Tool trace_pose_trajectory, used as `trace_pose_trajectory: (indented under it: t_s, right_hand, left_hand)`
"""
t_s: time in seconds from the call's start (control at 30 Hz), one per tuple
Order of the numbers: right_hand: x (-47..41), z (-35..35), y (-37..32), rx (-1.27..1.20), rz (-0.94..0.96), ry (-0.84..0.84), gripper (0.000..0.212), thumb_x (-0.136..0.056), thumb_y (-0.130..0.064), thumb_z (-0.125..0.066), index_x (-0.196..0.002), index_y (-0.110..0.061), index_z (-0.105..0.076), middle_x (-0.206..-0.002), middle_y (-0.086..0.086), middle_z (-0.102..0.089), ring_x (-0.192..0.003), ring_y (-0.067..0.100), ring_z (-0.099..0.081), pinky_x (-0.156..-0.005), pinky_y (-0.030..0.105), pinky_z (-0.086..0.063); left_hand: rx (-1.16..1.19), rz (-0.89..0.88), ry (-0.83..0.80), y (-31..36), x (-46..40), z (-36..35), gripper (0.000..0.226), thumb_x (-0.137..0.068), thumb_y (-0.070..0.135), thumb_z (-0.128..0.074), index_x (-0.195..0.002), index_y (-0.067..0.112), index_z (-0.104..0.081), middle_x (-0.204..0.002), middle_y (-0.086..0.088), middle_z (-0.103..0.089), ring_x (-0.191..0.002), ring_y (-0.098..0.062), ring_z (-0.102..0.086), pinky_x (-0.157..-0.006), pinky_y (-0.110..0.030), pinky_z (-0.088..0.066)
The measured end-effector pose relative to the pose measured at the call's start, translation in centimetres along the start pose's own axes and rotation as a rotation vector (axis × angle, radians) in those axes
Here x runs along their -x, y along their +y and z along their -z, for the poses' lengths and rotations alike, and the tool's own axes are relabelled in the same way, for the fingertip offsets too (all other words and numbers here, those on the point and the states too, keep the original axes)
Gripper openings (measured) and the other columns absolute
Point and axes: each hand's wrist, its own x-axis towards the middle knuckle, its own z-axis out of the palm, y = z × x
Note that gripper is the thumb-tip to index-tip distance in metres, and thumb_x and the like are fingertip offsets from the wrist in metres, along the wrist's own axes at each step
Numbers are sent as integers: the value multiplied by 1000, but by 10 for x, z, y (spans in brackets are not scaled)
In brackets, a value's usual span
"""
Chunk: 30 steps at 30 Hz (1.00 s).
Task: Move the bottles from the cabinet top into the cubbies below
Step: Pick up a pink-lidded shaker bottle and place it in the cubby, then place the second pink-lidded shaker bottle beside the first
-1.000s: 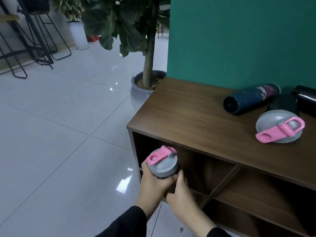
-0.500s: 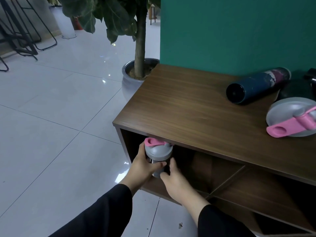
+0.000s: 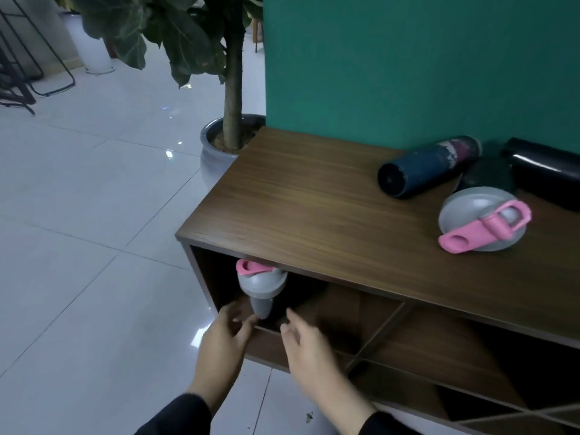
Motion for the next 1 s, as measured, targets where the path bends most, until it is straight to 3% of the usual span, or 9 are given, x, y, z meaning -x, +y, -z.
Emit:
trace_pose_trajectory:
  t_s: [0.07, 0.17, 0.23, 0.33, 0.43, 0.53, 0.63, 0.77, 1.0]
  right_hand:
    - [31, 14, -1, -10, 132, 121, 31, -98, -38, -43, -111, -27, -70, -108, -8, -75, -99, 1, -66, -89, 24, -50]
    - [81, 55, -15, -18, 436, 320, 34, -93, -39, -52, -76, -16, -70, -74, -7, -71, -69, 4, -66, -66, 21, -49]
    - [105, 94, -29, 11, 686, 500, 33, -95, -30, -54, -70, -13, -67, -73, -6, -65, -71, 9, -63, -67, 23, -48]
    - [114, 168, -35, -4, 822, 857, 10, -90, -21, -60, -85, -13, -62, -90, 1, -60, -91, 15, -60, -85, 27, -46]
    - [92, 231, -31, -111, 518, 1007, 40, -84, -29, -72, -119, -20, -56, -123, -5, -50, -116, 13, -53, -101, 43, -46]
    - [62, 270, -18, -126, 211, 853, 78, -75, -48, -76, -142, -36, -38, -145, -6, -39, -133, 12, -42, -112, 43, -38]
    - [46, 277, -14, -318, 161, 684, 87, -77, -50, -74, -149, -39, -28, -152, -2, -39, -127, 11, -44, -104, 32, -38]
    - [34, 264, -13, -482, 138, 646, 75, -85, -50, -65, -150, -36, -30, -136, -10, -49, -115, 9, -53, -86, 22, -44]
    - [37, 237, -12, -483, 102, 784, 67, -85, -62, -44, -147, -39, -35, -151, -4, -44, -134, 16, -47, -109, 43, -44]
  left_hand:
    - [-62, -144, 59, 3, 27, 0, 9, -96, 38, -65, -89, 33, -68, -88, 13, -74, -89, -12, -71, -75, -29, -54]
    - [-89, -532, 35, 26, 54, -1, 24, -97, 44, -55, -79, 33, -67, -76, 11, -63, -69, 2, -58, -65, -9, -43]
    - [-93, -835, 23, 64, 66, -1, 33, -103, 44, -49, -82, 25, -66, -72, 11, -54, -66, 2, -48, -67, -3, -35]
    - [-19, -1022, 4, 135, 80, -1, 28, -106, 40, -47, -91, 23, -63, -79, 11, -56, -74, -6, -52, -74, -6, -35]
    - [-59, -962, -70, 197, 83, -13, 28, -100, 42, -54, -116, 23, -68, -102, 8, -66, -98, -7, -61, -89, -20, -48]
    - [-87, -792, -219, 238, 78, -37, 58, -98, 39, -62, -152, 28, -44, -145, 7, -55, -135, -9, -51, -115, -32, -44]
    - [-2, -671, -338, 266, 67, -65, 90, -92, 27, -74, -164, 26, -18, -166, 1, -32, -151, -13, -35, -118, -23, -29]
    - [-11, -623, -428, 289, 46, -102, 109, -86, 17, -78, -165, 30, -5, -172, -5, -15, -158, -22, -23, -125, -36, -28]
    - [-28, -674, -296, 292, 48, -123, 84, -94, 21, -70, -162, 24, -21, -159, -10, -32, -135, -28, -52, -111, -42, -49]
